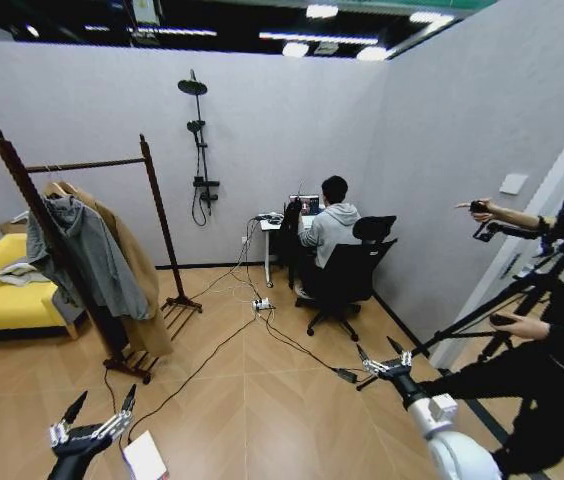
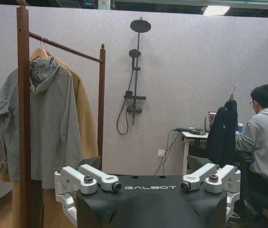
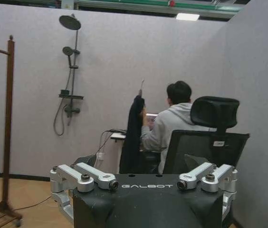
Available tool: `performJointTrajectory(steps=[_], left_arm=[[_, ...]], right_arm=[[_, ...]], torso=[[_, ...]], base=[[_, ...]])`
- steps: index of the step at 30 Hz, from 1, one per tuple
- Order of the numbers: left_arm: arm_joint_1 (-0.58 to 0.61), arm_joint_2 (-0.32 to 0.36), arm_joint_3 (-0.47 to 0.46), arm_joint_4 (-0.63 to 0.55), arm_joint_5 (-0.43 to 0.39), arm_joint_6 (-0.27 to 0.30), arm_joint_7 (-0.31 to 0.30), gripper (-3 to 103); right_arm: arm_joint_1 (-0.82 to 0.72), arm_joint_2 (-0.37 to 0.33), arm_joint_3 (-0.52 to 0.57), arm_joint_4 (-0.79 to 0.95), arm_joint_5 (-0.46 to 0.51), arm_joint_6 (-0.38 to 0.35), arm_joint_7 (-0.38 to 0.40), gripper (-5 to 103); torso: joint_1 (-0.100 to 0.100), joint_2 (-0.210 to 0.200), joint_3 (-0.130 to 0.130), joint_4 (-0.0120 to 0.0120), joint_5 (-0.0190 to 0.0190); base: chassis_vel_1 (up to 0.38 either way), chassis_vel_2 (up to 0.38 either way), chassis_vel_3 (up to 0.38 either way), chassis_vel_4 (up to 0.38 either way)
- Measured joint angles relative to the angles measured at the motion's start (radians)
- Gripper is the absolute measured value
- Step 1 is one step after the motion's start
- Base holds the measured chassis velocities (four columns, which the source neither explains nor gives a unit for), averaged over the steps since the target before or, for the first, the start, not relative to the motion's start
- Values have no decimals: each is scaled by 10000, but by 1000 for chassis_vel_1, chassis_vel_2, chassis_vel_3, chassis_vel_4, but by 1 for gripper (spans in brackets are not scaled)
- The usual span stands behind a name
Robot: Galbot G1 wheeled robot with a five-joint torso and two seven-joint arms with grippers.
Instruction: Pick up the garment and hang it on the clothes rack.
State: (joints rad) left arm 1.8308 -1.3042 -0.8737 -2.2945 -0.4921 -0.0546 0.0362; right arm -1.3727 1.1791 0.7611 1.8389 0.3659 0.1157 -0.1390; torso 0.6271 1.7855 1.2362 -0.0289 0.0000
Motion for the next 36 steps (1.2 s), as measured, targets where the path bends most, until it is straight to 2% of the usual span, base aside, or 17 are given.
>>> performJointTrajectory(steps=[2, 3, 5, 11, 19, 23, 36], left_arm=[[0, 0, 0, -1, 0, 0, 0, 100], [0, 0, 0, -1, 0, 0, 0, 100], [0, 0, 0, 0, 0, 0, 1, 100], [0, 0, 0, 0, -1, 0, 2, 100], [0, 0, 0, 0, 0, 0, 1, 100], [0, 0, 0, 0, 0, 0, 1, 100], [0, 0, 0, 0, -1, 0, 1, 100]], right_arm=[[-60, -443, -120, 199, 290, 0, 831, 100], [-60, -443, -120, 199, 290, 0, 831, 100], [-144, -759, -206, 622, 687, -319, 1350, 100], [167, -625, -393, 1001, 791, -670, 1057, 100], [1017, 93, -1047, 1052, 402, -1601, 798, 100], [1255, 266, -1013, 1135, 394, -1997, 594, 100], [1134, 325, -569, 1211, 238, -2172, 281, 100]], torso=[[1, 0, 0, 1, 2], [1, 0, 0, 1, 2], [0, 0, 0, 0, 0], [0, 0, 0, 1, -1], [0, 0, 1, 2, 0], [0, 0, 0, 0, -1], [0, 0, 0, 0, 0]], base=[[0, 0, 0, 0], [0, 0, 0, 0], [0, 0, 0, 0], [0, 0, 0, 0], [0, 0, 0, 0], [0, 0, 0, 0], [0, 0, 0, 0]])
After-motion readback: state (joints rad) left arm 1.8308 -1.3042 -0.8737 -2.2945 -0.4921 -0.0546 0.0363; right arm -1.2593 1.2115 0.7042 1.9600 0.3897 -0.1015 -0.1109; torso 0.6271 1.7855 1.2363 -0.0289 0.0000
